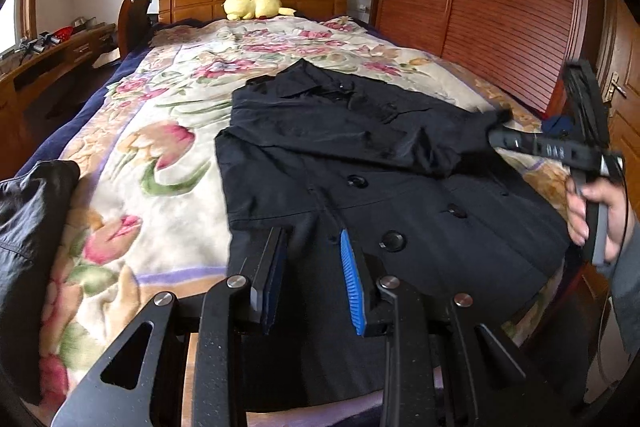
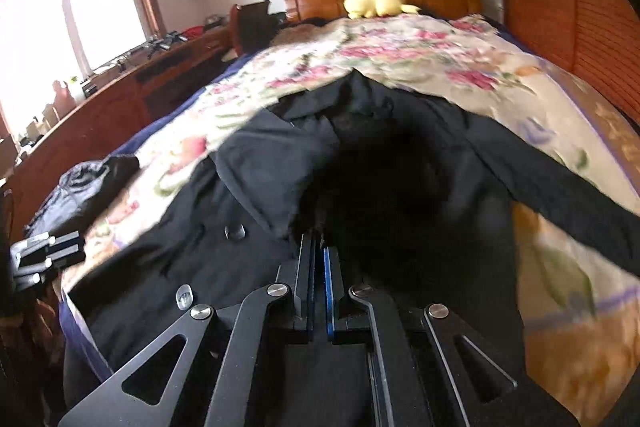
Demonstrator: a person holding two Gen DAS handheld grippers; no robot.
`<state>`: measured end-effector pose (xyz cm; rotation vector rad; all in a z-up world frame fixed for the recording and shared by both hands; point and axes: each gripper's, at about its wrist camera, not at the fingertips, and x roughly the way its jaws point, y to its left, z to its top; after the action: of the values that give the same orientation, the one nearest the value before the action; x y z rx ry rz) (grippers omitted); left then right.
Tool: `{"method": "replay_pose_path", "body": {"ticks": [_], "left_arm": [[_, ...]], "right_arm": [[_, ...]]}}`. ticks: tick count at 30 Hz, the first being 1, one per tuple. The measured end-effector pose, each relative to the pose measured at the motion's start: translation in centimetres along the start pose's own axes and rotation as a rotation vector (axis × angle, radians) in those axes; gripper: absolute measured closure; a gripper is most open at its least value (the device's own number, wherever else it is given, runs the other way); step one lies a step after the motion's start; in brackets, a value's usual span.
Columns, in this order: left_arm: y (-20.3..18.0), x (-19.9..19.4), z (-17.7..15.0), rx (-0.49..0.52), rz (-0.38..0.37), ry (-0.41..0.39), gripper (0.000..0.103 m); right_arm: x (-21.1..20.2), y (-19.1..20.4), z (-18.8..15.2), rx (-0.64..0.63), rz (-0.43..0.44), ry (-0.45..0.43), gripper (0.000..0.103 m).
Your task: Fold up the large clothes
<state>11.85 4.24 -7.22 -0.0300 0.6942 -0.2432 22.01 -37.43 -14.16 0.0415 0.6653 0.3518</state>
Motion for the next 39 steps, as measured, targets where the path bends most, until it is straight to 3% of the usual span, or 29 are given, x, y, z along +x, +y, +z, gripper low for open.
{"method": "replay_pose_path", "body": {"ticks": [5,6,8,9,10,13,18,23,25,33,38,39], "left_arm": [[-1.0,0.1,0.2,0.0,-0.013,0.0,0.074],[-1.2,0.1,0.2,0.004,-0.008,0.003,0.074],[-1.5,0.1,0.2,0.006,-0.011,0.006,0.074],[-1.6,0.1,0.2,0.006,-0.011,0.008,0.074],[-1.7,0.2,0.2,0.007,-0.012,0.013,0.073],[-2.2,0.6,0.2,0.018,-0.018,0.025,0.073],[-3.5,1.0,0.3,0.027,-0.032,0.032,0.073],[-4.3,1.0,-0.2,0.03,-0.049,0.043,0.073],[-4.7,1.1,-0.5,0.035,-0.05,0.051,0.073],[-4.7,0.8,-0.8,0.023,-0.074,0.042,0.073],[-4.9,1.3,-0.7,0.014,-0.073,0.044,0.073],[-5.0,1.3,-0.7,0.018,-0.07,0.044,0.073]], "right_arm": [[-1.9,-1.0,-3.1,0.012,0.004,0.038,0.096],[-2.3,-1.3,-3.7,0.024,0.006,0.037,0.091],[-3.3,-1.8,-3.5,0.033,0.002,0.01,0.074],[-3.8,-1.7,-3.7,0.028,-0.009,0.0,0.061],[-4.5,-2.0,-4.1,0.028,-0.017,-0.008,0.055],[-5.9,-2.8,-4.5,0.044,-0.006,-0.022,0.05],[-5.4,-1.1,-2.3,0.019,-0.081,0.004,0.05],[-2.6,-1.8,-1.3,0.093,-0.001,0.04,0.051],[-2.0,-2.2,-1.5,0.111,0.038,0.047,0.1],[-4.8,-0.2,-3.4,0.072,0.102,0.025,0.1],[-5.2,1.7,-4.7,-0.038,-0.012,0.069,0.098],[-5.5,1.6,-4.7,-0.04,-0.02,0.068,0.094]]}}
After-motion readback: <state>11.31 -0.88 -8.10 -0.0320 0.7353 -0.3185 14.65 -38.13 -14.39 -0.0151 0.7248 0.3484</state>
